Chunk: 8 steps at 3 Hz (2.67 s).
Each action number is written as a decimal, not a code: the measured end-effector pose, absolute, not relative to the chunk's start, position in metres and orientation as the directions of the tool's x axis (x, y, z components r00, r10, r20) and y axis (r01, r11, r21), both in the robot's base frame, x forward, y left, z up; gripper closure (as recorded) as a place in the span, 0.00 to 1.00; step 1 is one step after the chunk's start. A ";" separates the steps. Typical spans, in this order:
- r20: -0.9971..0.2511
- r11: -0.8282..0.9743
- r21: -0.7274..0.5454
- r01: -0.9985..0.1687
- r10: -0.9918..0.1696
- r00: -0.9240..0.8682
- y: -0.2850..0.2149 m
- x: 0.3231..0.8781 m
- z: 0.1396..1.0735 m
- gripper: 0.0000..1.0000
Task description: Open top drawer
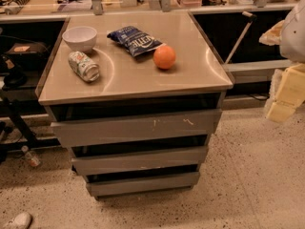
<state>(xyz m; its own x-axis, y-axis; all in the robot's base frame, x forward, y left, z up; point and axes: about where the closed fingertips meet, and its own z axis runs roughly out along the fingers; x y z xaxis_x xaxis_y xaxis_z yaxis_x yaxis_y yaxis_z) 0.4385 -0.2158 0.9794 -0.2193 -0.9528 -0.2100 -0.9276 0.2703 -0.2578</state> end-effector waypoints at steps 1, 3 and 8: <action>-0.210 0.270 -0.258 -0.928 -0.953 -0.219 -0.216 0.438 0.979 0.00; -0.243 0.234 -0.215 -0.948 -0.953 -0.180 -0.179 0.447 0.915 0.00; -0.336 0.226 -0.042 -0.973 -0.920 -0.199 -0.111 0.468 0.755 0.00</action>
Offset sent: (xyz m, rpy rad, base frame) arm 0.0092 0.0354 -0.0637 0.0512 0.0279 0.0401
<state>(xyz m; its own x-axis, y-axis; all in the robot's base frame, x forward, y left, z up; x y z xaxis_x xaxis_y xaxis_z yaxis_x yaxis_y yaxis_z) 0.4681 -0.1106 0.7546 -0.1994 -0.9204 -0.3364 -0.9732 0.2262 -0.0422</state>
